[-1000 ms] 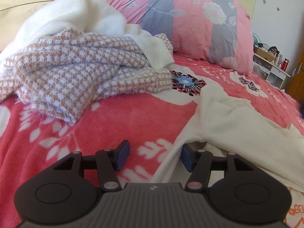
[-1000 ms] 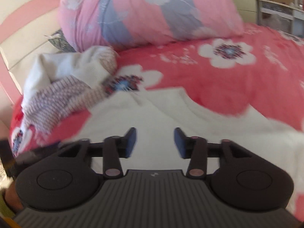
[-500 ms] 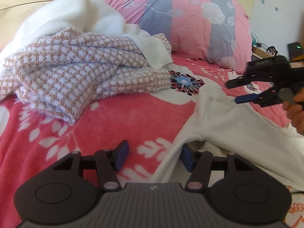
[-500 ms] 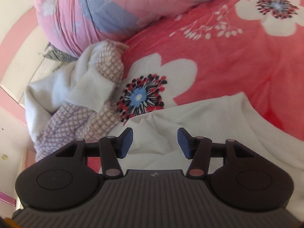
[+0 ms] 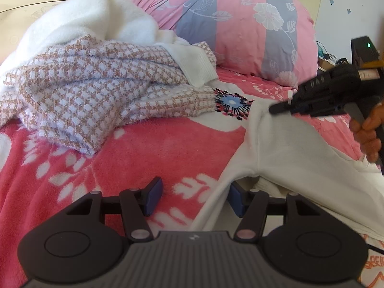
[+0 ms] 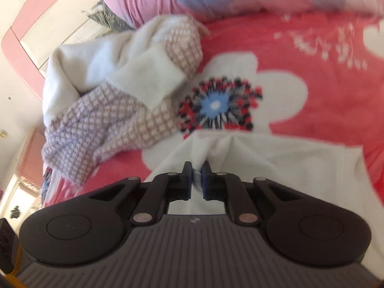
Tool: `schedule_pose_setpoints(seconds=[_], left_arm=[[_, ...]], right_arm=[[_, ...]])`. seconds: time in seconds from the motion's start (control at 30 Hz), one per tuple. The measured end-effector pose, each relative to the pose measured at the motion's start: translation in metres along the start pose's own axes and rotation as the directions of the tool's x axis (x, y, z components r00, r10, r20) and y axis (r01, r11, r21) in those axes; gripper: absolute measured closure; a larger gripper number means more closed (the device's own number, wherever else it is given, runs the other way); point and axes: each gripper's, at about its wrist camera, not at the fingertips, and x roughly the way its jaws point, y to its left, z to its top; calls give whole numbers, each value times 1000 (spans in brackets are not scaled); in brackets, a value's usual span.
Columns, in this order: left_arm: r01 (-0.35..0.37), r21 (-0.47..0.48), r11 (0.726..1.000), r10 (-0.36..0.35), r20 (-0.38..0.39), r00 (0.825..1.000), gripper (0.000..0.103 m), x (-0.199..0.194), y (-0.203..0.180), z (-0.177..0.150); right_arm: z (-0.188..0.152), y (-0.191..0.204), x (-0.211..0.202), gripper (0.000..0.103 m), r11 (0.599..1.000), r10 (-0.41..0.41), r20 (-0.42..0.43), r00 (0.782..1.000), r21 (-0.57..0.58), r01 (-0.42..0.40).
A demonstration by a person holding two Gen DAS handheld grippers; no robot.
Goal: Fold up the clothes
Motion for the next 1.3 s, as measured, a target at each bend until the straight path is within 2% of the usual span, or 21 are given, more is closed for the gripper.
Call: schedule_pose_setpoints(seconds=[0.13, 0.43, 0.6, 0.77, 0.87, 0.93, 1.0, 1.07, 1.17, 1.23, 1.3], left_arm=[[-3, 4, 1000, 3, 0, 1000, 43, 0, 0, 0], [-6, 13, 1000, 6, -1, 1000, 43, 1, -1, -1], [-5, 13, 1000, 5, -2, 1000, 43, 1, -1, -1], [3, 4, 1000, -3, -3, 1000, 43, 1, 1, -1], [7, -2, 1000, -7, -1, 1000, 43, 0, 1, -1], [13, -15, 1000, -13, 2, 1000, 43, -1, 3, 0], [17, -27, 999, -17, 3, 1000, 43, -2, 5, 0], [14, -34, 999, -14, 6, 1000, 43, -4, 6, 0], [14, -44, 999, -14, 9, 1000, 42, -5, 9, 0], [17, -54, 998, -17, 10, 1000, 42, -5, 11, 1], [22, -63, 998, -21, 9, 1000, 42, -5, 13, 1]], right_arm=[[11, -5, -2, 98, 999, -10, 98, 995, 42, 6], [9, -27, 34, 98, 983, 25, 189, 982, 176, -59], [5, -37, 50, 94, 967, -10, 225, 974, 251, -48], [3, -45, 29, 83, 947, -70, 330, 941, 318, -41], [4, -31, -1, 83, 978, -110, 343, 933, 207, 39], [-3, -9, -22, 83, 993, -108, 319, 941, 69, 91], [-20, 21, -39, 83, 985, -90, 267, 960, -117, 125], [-45, 51, -44, 83, 944, -97, 197, 976, -292, 153], [-86, 92, -42, 84, 840, -140, 107, 984, -514, 175], [-108, 111, -35, 84, 762, -174, 86, 981, -619, 189], [-122, 123, -29, 84, 712, -189, 73, 979, -676, 188]])
